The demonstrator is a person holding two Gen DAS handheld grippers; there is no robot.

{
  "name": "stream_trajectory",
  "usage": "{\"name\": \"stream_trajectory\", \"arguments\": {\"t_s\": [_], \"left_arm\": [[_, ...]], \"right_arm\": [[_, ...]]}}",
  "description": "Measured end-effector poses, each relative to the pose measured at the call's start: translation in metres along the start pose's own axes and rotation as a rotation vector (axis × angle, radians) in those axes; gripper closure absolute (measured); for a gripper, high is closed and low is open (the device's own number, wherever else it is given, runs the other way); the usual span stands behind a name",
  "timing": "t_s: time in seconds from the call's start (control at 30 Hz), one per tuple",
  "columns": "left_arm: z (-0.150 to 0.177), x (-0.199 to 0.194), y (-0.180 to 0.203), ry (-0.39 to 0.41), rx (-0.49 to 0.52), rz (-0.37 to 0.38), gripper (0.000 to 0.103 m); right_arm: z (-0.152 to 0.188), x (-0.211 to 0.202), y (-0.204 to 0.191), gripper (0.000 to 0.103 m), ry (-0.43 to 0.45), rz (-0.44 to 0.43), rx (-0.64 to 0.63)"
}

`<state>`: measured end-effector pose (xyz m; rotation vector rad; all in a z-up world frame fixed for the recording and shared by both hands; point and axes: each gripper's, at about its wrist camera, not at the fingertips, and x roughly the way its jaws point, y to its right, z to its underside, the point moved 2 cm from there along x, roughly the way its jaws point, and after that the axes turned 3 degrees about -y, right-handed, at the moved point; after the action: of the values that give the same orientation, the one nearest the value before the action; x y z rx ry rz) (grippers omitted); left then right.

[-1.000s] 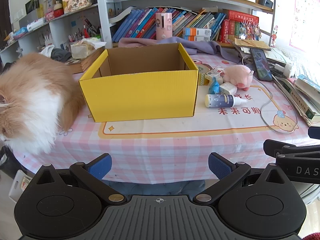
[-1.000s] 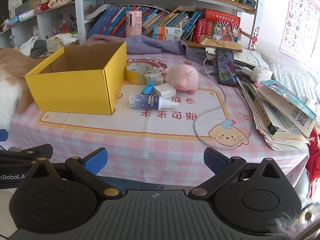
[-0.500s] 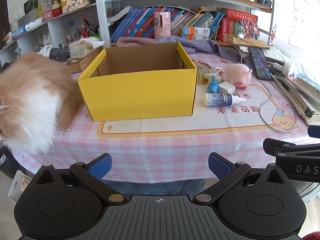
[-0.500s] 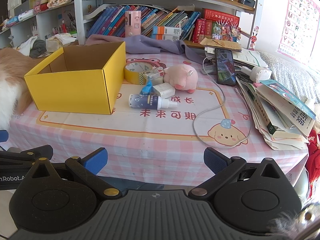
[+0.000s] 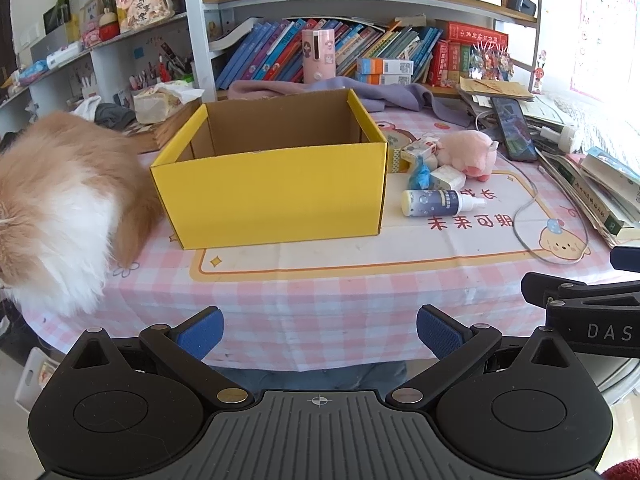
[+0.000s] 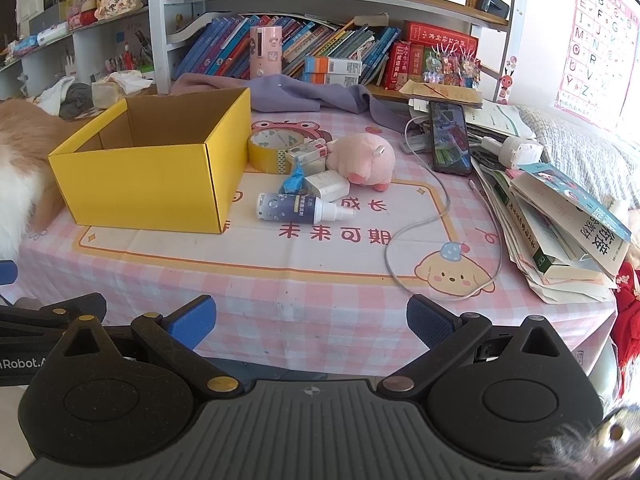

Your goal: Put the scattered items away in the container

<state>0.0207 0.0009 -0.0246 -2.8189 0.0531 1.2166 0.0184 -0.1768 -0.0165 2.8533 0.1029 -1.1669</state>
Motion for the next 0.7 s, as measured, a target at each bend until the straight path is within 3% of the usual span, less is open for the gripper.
{"name": "stream_trajectory", "arguments": {"t_s": [0.17,0.7], "left_arm": [[0.0007,0.0001,0.0007,0.01,0.027,-0.018,0.0],[0.003,-0.0042,-0.0012,0.058,0.064,0.024,0.004]], "right_arm": [[-0.0036,-0.0029,0.006,0.002,0.01,0.01,0.003],[0.0016,-0.0072,0.0023,0.003,0.025,-0.013,-0.008]]}}
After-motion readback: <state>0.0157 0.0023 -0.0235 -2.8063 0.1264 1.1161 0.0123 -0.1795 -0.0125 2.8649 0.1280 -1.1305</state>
